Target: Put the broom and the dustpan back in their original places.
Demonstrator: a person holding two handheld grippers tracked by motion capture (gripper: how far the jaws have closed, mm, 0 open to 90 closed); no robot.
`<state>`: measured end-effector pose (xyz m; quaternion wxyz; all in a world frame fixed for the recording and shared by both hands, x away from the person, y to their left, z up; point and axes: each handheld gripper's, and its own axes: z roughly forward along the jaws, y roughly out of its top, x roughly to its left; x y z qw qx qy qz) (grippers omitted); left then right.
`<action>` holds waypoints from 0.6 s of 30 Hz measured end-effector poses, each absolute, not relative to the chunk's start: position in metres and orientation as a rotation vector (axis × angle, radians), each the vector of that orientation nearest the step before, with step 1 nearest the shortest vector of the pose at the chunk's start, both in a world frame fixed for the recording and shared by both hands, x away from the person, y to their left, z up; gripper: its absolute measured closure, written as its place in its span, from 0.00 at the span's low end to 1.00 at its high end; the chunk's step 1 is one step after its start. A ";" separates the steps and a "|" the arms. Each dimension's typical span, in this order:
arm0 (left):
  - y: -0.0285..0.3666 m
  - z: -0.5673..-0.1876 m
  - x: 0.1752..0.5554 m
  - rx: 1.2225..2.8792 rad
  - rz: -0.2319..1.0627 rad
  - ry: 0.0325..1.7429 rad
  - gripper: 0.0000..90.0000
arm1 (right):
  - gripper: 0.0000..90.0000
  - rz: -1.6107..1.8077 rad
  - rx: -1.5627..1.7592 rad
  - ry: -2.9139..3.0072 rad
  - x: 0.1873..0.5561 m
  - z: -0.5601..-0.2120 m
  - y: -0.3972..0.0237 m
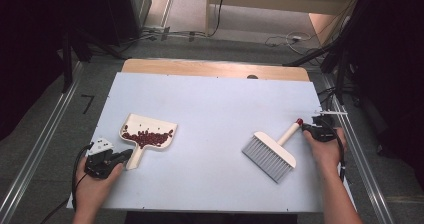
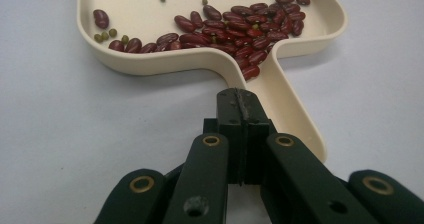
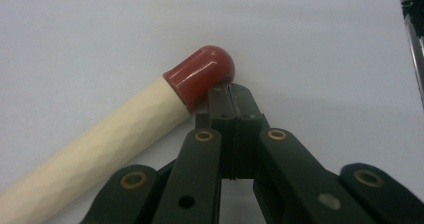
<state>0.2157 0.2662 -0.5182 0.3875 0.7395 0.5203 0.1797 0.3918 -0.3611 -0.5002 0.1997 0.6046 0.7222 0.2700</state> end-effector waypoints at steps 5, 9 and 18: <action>0.261 -0.518 0.216 1.899 0.453 1.308 1.00 | 0.98 0.753 1.657 2.054 0.405 -0.498 -0.353; 0.258 -0.518 0.216 1.908 0.447 1.294 1.00 | 0.99 0.755 1.622 2.088 0.413 -0.496 -0.342; 0.251 -0.518 0.217 1.923 0.433 1.271 1.00 | 0.99 0.753 1.556 2.144 0.426 -0.497 -0.318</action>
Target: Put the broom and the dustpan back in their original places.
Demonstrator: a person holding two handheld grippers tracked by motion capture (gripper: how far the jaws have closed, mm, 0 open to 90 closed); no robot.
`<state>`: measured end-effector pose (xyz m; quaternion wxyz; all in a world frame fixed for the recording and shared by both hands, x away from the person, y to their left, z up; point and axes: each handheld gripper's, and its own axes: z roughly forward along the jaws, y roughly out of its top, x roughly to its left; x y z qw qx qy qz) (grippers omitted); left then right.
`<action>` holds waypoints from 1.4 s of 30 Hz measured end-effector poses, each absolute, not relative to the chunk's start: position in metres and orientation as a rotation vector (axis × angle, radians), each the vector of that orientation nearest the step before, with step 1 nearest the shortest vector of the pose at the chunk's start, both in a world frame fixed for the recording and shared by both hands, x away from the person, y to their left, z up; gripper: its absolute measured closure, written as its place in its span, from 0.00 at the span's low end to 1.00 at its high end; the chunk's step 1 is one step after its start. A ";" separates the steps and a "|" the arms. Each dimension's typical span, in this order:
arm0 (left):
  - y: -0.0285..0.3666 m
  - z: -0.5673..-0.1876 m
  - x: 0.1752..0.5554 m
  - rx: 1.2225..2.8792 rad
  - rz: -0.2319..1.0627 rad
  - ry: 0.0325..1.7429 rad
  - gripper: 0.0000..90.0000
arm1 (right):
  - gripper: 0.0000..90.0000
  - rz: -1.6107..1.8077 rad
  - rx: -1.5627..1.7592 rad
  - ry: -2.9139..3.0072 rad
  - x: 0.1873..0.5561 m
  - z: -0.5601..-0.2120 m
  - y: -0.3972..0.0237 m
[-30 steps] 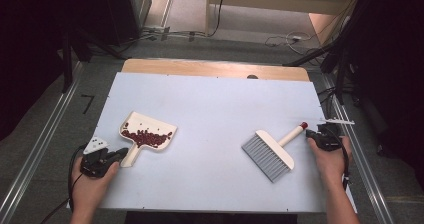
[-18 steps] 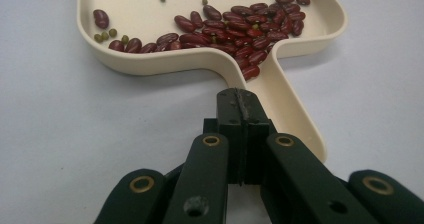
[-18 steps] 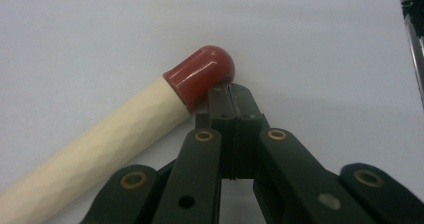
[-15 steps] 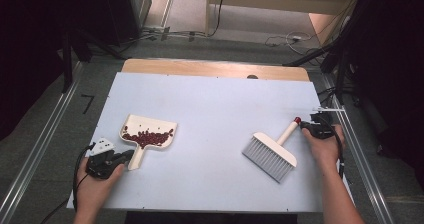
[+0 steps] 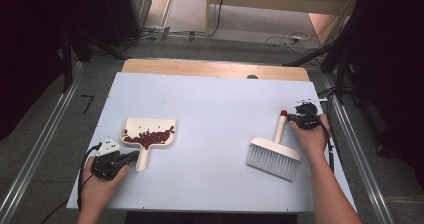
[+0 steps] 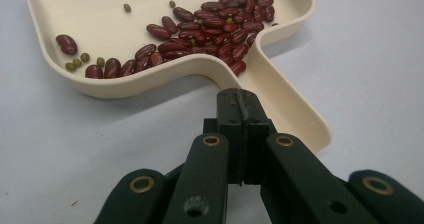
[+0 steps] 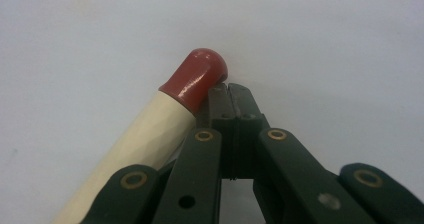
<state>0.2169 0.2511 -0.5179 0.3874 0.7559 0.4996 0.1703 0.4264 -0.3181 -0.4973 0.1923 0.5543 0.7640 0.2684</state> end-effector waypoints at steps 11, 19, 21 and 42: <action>0.246 -0.518 0.218 1.930 0.430 1.254 1.00 | 0.99 0.773 1.505 2.198 0.432 -0.498 -0.296; 0.246 -0.519 0.218 1.929 0.427 1.254 1.00 | 0.99 0.766 1.489 2.207 0.434 -0.497 -0.288; 0.246 -0.519 0.218 1.929 0.432 1.259 1.00 | 0.99 0.764 1.493 2.209 0.435 -0.498 -0.287; 0.265 -0.519 0.230 1.830 0.513 1.340 1.00 | 0.98 0.829 1.477 2.168 0.424 -0.487 -0.296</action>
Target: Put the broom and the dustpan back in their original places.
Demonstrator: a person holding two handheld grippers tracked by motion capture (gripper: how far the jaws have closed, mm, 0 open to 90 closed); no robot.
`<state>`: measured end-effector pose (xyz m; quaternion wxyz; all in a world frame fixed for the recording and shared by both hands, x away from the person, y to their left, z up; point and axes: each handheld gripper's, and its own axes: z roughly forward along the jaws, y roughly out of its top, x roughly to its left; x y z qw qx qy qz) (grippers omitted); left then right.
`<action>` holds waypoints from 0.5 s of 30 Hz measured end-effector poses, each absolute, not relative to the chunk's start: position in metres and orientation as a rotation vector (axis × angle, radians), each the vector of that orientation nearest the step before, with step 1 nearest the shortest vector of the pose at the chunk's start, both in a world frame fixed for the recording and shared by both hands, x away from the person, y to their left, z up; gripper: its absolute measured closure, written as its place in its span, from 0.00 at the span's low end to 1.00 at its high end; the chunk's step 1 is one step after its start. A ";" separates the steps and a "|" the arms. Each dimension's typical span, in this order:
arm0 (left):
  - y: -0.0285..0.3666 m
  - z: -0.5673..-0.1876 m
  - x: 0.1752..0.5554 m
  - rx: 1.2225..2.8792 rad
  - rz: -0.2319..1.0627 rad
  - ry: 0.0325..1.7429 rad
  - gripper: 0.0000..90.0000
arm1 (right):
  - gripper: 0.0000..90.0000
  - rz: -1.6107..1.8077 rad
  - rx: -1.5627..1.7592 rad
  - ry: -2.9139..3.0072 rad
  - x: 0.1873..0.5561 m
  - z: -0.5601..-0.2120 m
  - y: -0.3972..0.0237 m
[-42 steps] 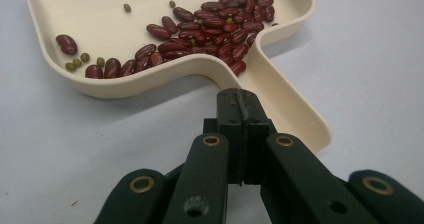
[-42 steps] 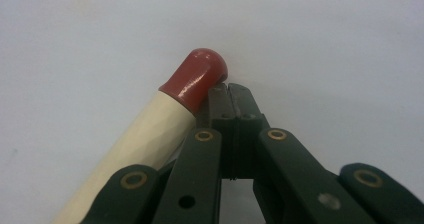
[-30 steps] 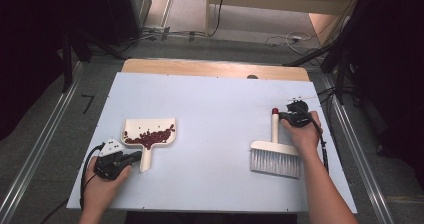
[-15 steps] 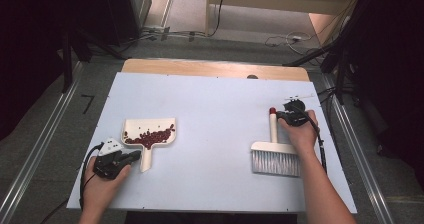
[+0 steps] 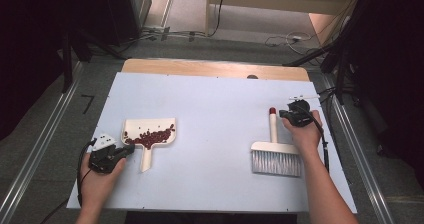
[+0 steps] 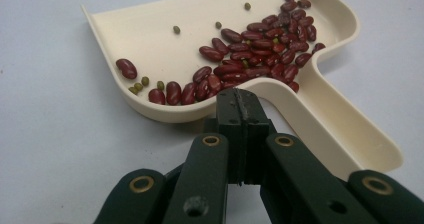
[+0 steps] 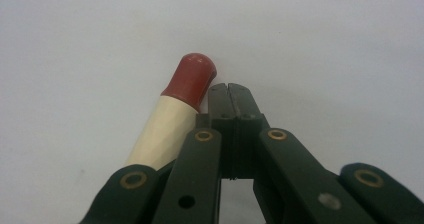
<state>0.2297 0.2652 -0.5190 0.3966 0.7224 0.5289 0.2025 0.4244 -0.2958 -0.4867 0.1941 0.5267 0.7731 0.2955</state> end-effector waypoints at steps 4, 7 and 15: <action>0.267 -0.519 0.229 1.812 0.520 1.356 1.00 | 0.98 0.870 1.465 2.152 0.413 -0.481 -0.300; 0.269 -0.518 0.225 1.798 0.512 1.336 1.00 | 0.95 0.940 1.474 2.130 0.401 -0.476 -0.306; 0.269 -0.505 0.212 1.727 0.547 1.229 0.72 | 0.49 1.125 1.364 2.132 0.368 -0.460 -0.314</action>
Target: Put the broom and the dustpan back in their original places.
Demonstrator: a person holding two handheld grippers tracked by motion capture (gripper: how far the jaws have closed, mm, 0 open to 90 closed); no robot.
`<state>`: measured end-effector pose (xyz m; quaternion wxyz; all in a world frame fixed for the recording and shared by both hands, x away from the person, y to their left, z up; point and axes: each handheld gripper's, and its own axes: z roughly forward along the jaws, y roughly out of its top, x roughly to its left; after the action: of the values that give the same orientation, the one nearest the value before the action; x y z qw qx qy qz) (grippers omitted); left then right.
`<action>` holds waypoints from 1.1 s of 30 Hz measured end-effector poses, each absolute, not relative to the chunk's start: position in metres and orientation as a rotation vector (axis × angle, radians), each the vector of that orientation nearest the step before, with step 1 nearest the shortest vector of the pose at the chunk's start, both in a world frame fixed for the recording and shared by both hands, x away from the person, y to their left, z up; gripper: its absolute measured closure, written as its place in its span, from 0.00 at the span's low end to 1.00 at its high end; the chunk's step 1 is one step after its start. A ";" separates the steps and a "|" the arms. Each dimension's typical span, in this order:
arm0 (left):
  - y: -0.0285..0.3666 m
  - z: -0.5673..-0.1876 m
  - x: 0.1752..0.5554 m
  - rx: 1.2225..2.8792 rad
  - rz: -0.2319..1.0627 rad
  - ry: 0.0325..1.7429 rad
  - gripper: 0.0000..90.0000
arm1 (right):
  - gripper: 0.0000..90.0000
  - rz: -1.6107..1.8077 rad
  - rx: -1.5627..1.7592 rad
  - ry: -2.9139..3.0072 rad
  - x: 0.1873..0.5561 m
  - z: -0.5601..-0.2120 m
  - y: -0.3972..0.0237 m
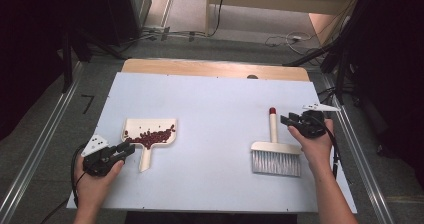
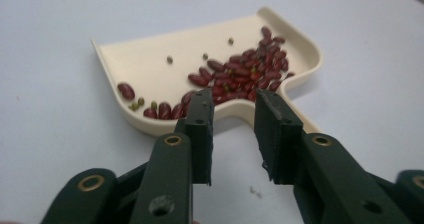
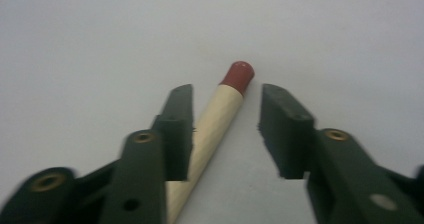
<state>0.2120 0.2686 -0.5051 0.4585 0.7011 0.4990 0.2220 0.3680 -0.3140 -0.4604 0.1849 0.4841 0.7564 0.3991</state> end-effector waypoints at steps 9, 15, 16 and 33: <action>0.262 -0.496 0.205 1.678 0.582 1.149 0.34 | 0.06 1.268 1.253 2.095 0.332 -0.450 -0.321; 0.265 -0.491 0.201 1.639 0.560 1.104 0.16 | 0.00 1.332 1.193 2.059 0.312 -0.449 -0.328; 0.265 -0.491 0.201 1.633 0.551 1.095 0.13 | 0.00 1.334 1.193 2.054 0.309 -0.449 -0.329; 0.260 -0.500 0.193 1.657 0.565 1.020 0.00 | 0.00 1.399 1.157 1.990 0.266 -0.479 -0.347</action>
<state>0.1928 0.2602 -0.5004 0.5292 0.6938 0.4273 0.2367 0.2659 -0.3472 -0.4795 0.2220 0.4189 0.7203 0.5064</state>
